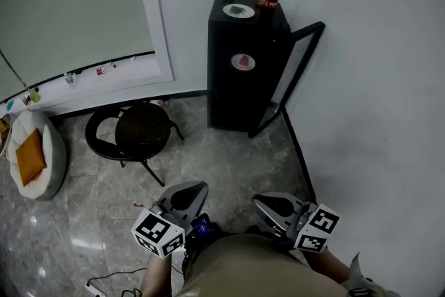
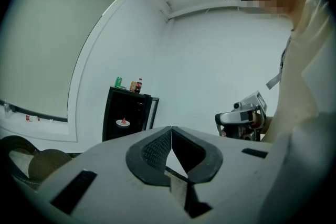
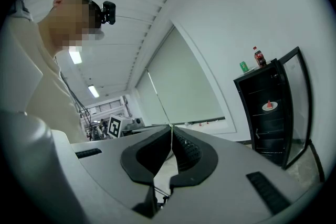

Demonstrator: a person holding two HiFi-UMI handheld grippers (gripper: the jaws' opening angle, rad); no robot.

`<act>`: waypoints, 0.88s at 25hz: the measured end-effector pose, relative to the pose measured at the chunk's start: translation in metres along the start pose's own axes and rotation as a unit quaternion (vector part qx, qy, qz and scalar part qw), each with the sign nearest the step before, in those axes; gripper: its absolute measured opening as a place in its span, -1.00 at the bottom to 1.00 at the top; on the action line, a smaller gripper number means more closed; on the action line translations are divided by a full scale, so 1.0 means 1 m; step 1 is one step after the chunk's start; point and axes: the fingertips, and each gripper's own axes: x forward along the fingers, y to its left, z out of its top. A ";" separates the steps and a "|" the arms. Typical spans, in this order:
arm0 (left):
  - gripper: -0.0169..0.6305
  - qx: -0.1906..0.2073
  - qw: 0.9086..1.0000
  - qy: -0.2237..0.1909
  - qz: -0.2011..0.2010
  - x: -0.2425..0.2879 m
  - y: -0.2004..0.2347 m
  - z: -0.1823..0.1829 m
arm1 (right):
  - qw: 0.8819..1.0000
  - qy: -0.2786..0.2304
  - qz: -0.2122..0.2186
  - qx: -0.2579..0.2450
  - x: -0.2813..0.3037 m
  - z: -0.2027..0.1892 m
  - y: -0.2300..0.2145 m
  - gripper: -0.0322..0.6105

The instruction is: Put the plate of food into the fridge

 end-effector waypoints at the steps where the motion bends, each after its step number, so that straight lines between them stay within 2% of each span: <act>1: -0.91 -0.001 1.000 -0.002 0.000 -0.003 0.004 0.000 | 1.000 0.004 -0.001 -0.001 0.004 -0.002 0.002 -0.83; 11: -0.91 -0.014 1.000 -0.010 0.000 -0.012 0.028 -0.001 | 0.999 0.037 -0.008 -0.010 0.030 -0.011 0.009 -0.83; 22: -0.91 0.015 1.000 0.001 0.024 0.003 0.026 0.002 | 0.999 0.035 -0.003 0.004 0.025 -0.014 -0.003 -0.83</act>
